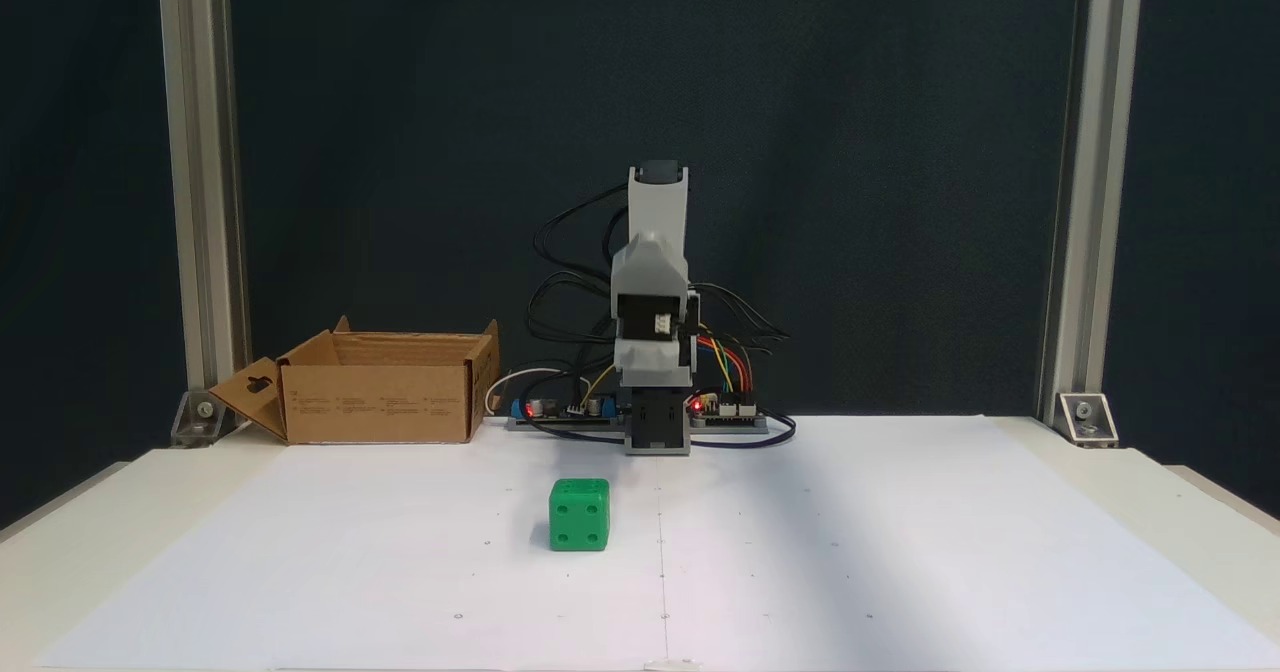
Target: Grasp a green dice and put it in the bin.
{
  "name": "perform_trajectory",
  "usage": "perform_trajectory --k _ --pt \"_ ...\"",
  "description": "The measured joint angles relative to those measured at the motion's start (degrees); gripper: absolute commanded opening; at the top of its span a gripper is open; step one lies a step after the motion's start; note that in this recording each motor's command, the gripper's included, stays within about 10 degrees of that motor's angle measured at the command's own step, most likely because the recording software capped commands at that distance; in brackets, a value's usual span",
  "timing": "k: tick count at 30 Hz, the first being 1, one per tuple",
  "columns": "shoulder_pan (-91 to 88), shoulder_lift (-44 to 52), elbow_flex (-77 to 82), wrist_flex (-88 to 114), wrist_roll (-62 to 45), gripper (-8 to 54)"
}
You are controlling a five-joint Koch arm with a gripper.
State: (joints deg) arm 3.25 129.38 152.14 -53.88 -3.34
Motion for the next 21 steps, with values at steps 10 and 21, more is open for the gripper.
perform_trajectory --k 10,21 --pt "1.6 0.0 -15.8 31.6 0.2 44.1" --pt "2.2 0.0 -32.1 58.5 0.4 44.1"
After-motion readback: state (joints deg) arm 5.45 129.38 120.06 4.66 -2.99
